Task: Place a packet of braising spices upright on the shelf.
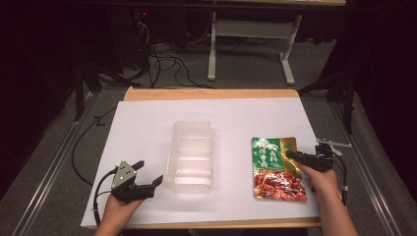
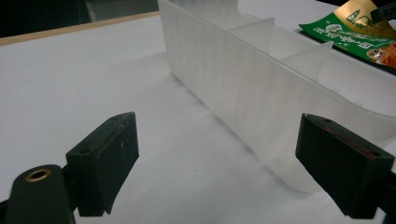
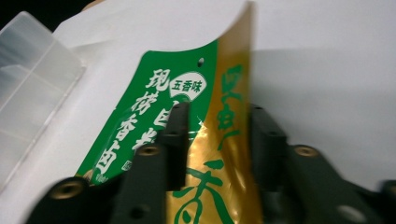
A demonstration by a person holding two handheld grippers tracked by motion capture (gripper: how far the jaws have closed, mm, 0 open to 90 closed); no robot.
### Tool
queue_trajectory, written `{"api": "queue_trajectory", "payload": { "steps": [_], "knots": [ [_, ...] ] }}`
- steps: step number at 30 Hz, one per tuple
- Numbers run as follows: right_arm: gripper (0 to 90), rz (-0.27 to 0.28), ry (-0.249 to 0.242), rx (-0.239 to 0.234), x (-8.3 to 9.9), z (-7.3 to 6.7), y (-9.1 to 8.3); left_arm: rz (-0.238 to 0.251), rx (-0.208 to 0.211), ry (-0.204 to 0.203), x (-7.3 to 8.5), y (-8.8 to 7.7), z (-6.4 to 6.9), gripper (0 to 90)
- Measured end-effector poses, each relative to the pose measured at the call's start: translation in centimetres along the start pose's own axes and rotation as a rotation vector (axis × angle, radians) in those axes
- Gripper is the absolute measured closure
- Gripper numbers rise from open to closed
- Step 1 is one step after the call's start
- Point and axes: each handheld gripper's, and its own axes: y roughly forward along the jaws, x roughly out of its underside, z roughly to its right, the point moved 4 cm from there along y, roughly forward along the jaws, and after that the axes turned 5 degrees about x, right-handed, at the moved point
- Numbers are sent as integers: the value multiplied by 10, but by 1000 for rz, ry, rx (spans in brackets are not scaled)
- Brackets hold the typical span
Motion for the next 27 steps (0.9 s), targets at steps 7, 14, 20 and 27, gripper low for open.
{"api": "queue_trajectory", "payload": {
  "steps": [7,14,20,27],
  "knots": [
    [630,-32,-25,46,2,-1,3,-6,-3,1,1,1,0,140],
    [790,-55,-58,75,1,-1,4,-16,-4,1,2,1,1,141],
    [900,-22,-124,60,1,-6,-1,-14,-4,-1,2,2,1,143],
    [900,36,-176,15,-1,-19,-21,-3,-2,-5,1,3,-1,147]
  ]
}}
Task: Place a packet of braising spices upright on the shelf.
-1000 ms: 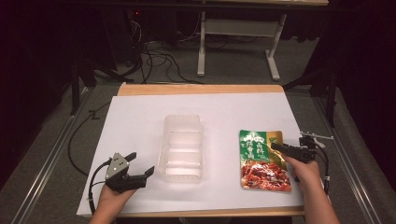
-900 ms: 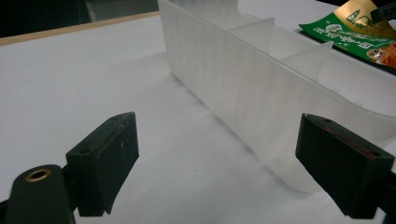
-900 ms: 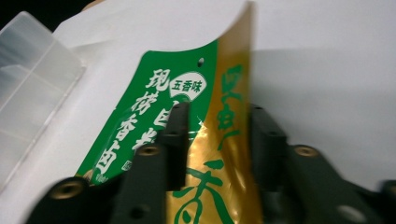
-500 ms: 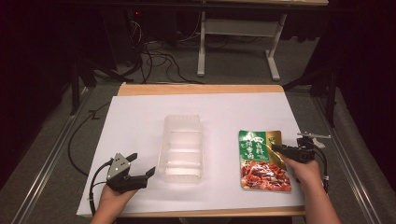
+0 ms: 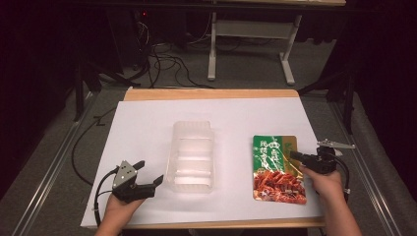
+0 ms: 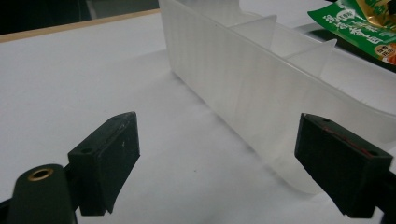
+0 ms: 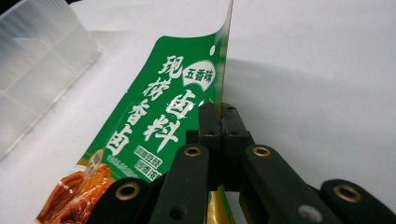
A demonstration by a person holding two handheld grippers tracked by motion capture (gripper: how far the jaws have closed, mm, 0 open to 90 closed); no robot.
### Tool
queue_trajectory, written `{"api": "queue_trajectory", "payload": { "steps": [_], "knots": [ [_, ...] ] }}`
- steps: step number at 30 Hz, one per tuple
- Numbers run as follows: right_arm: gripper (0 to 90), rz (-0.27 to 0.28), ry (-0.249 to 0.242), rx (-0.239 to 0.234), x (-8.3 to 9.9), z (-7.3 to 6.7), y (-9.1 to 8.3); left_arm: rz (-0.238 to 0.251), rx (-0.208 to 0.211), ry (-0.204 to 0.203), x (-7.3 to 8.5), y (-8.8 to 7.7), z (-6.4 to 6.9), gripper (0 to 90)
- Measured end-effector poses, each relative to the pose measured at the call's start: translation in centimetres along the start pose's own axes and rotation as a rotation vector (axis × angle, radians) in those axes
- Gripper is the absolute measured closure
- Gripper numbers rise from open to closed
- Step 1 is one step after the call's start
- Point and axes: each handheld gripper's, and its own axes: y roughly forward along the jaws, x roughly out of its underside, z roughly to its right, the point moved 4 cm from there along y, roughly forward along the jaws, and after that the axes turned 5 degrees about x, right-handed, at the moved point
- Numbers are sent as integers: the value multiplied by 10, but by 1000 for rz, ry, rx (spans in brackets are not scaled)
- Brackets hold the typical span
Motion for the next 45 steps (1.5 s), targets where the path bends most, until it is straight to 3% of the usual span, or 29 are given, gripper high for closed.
{"api": "queue_trajectory", "payload": {
  "steps": [6,12,21,22,28,37,41,45],
  "knots": [
    [900,67,1,-34,-10,-11,-19,20,-11,-7,-2,-2,-1,152],
    [900,128,-28,-79,-21,-26,-36,27,-13,-12,-2,-3,-2,151],
    [900,192,-103,-146,-37,-59,-52,35,-12,-12,-3,-5,-2,151],
    [900,205,-139,-166,-42,-72,-58,35,-12,-12,-3,-5,-2,151],
    [900,242,-198,-190,-51,-95,-66,34,-10,-10,-3,-4,-2,151],
    [900,366,-212,-141,-61,-112,-75,36,-13,-7,-3,-5,-3,151],
    [900,446,-222,-50,-65,-113,-78,34,-13,-6,-3,-5,-3,151],
    [900,512,-187,-9,-68,-108,-82,32,-13,-5,-3,-5,-3,151]
  ]
}}
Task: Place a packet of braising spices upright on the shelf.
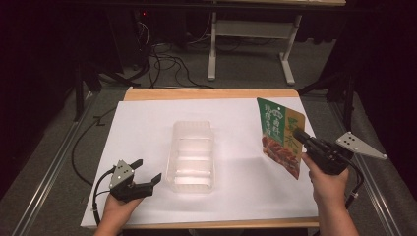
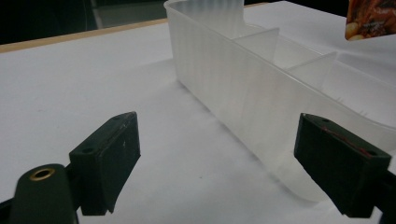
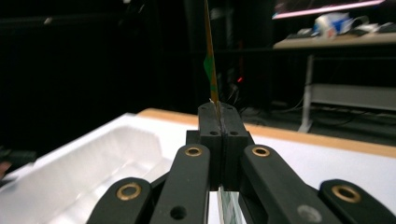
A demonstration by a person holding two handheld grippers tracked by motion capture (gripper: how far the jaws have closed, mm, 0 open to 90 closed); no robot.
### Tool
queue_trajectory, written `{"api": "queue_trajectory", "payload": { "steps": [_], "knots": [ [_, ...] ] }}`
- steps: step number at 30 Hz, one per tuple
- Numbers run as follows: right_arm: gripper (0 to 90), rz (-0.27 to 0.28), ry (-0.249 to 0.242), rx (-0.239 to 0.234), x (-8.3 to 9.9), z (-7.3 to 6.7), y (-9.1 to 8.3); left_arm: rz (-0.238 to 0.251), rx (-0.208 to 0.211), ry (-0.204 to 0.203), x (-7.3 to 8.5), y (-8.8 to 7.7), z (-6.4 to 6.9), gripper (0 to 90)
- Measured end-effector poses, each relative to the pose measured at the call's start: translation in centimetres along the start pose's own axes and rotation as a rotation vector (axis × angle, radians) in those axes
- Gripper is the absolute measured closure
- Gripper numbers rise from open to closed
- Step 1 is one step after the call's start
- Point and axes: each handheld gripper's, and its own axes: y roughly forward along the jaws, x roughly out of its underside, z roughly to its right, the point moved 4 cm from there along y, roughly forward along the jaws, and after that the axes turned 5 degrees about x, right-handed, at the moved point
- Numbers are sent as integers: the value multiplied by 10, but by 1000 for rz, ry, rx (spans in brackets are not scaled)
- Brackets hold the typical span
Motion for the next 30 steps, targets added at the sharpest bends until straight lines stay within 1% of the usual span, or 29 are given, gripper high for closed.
{"api": "queue_trajectory", "payload": {
  "steps": [1,4,7,10,11,14,16,20,21,22,23,30],
  "knots": [
    [900,20,6,17,-1,2,-1,0,0,0,0,0,0,151],
    [900,54,24,52,-1,7,-1,-1,-1,0,0,0,0,151],
    [900,57,35,67,3,11,1,-2,-1,0,0,0,0,151],
    [900,43,35,82,9,14,3,0,-2,2,0,0,0,151],
    [900,38,29,91,10,14,4,-1,-1,1,0,0,0,151],
    [900,16,15,97,14,14,5,1,-2,1,-1,-1,0,151],
    [900,17,16,95,16,14,4,0,0,4,-1,-1,0,151],
    [900,15,10,93,17,14,1,-1,2,5,-1,-1,0,151],
    [900,14,7,96,18,13,0,-1,1,6,-1,-1,0,151],
    [900,8,-8,112,20,12,-3,-1,1,5,-1,-1,0,151],
    [900,5,-13,118,21,12,-4,-2,2,6,-1,-1,0,151],
    [900,-16,-21,137,28,14,-13,10,4,0,-1,-4,-1,151]
  ]
}}
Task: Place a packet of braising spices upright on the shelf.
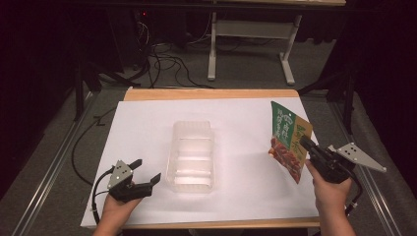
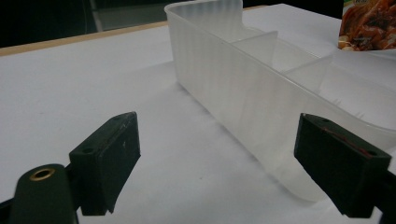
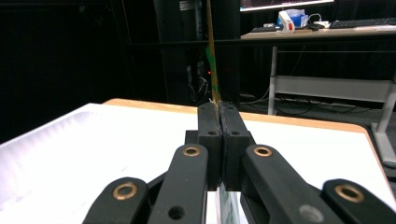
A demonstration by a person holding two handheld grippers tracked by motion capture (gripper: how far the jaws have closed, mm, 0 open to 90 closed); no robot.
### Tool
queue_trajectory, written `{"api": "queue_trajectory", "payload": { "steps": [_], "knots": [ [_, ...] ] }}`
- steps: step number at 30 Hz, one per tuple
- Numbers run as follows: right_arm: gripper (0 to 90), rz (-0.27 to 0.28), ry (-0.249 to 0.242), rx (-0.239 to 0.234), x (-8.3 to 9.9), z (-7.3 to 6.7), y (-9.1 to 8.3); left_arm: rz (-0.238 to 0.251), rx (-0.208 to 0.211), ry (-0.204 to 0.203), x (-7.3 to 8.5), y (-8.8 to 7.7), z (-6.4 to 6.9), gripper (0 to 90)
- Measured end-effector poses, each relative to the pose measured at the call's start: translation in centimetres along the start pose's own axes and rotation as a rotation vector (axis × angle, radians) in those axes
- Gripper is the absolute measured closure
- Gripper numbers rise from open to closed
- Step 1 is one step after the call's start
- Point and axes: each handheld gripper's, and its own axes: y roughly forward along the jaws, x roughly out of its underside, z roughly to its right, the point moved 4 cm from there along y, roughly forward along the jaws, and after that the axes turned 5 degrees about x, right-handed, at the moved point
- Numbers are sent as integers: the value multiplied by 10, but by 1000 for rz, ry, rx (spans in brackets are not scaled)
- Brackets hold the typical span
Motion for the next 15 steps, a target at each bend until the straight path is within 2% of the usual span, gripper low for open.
{"api": "queue_trajectory", "payload": {
  "steps": [9,15],
  "knots": [
    [892,-25,-24,17,11,5,-18,5,10,2,-1,1,1,151],
    [894,-33,-12,32,16,11,-28,8,9,3,-2,0,1,151]
  ]
}}
